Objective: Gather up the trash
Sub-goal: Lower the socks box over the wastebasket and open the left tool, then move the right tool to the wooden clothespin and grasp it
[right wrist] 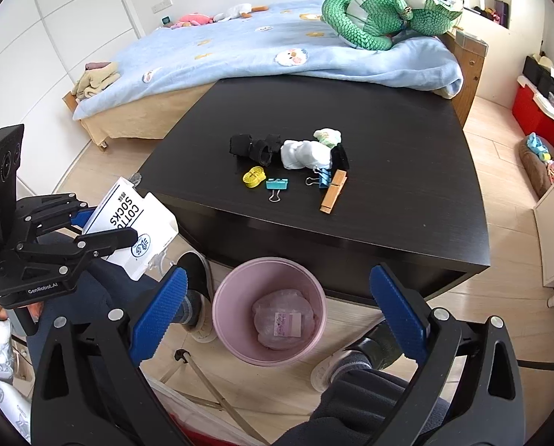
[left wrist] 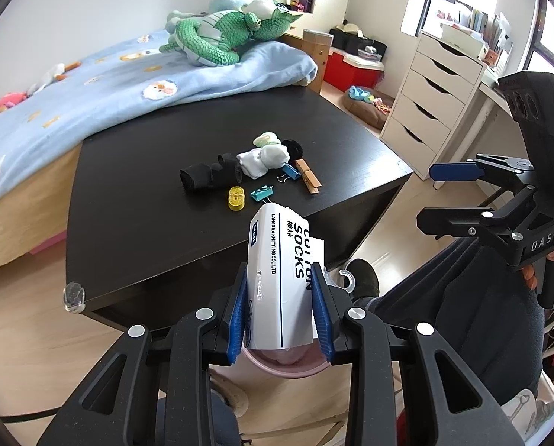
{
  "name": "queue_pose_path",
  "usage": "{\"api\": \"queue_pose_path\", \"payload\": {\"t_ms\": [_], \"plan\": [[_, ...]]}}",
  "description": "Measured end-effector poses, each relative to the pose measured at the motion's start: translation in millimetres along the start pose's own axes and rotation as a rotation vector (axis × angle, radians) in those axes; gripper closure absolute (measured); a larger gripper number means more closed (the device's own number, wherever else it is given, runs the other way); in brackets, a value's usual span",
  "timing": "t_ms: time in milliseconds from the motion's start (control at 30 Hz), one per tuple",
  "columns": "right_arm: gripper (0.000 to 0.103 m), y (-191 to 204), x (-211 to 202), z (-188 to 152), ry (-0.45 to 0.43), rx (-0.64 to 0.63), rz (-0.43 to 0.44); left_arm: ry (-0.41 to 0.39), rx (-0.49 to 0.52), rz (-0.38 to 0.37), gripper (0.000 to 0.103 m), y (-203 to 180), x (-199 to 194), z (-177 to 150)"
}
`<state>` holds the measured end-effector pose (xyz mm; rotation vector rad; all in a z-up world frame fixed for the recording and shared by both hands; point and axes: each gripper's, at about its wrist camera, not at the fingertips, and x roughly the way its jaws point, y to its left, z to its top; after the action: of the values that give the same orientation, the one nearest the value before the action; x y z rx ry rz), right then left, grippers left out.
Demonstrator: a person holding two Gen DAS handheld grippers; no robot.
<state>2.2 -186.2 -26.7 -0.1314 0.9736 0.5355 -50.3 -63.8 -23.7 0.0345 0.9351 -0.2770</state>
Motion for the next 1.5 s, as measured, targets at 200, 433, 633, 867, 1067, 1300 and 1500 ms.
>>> {"api": "queue_pose_path", "payload": {"t_ms": [200, 433, 633, 867, 1067, 1300, 1500], "plan": [[0.006, -7.2, -8.4, -1.7, -0.019, 0.021, -0.014, 0.014, 0.019, -0.019, 0.072, -10.0, 4.6, 1.2], [0.006, -14.1, -14.7, -3.6, -0.034, 0.041, -0.013, 0.027, 0.043, -0.044, 0.053, -18.6, 8.7, 2.2], [0.006, -17.0, -16.0, -3.4, -0.037, 0.050, -0.013, 0.013, 0.020, -0.032, 0.011, -17.2, 13.4, 2.4], [0.005, -16.2, -14.1, -3.7, -0.035, 0.051, -0.020, 0.004, -0.040, 0.020, 0.008, -4.4, 11.5, 4.1], [0.004, -14.4, -12.1, -1.2, -0.032, 0.050, -0.021, -0.007, -0.071, 0.037, 0.008, 6.1, 7.9, 4.9], [0.004, -14.3, -2.0, 13.2, -0.016, 0.060, -0.028, -0.029, -0.098, 0.056, 0.008, 16.6, 8.1, 11.9], [0.004, -21.3, 18.7, 34.5, 0.018, 0.092, -0.039, -0.046, -0.122, 0.074, 0.008, 27.9, 8.5, 21.2]]}}
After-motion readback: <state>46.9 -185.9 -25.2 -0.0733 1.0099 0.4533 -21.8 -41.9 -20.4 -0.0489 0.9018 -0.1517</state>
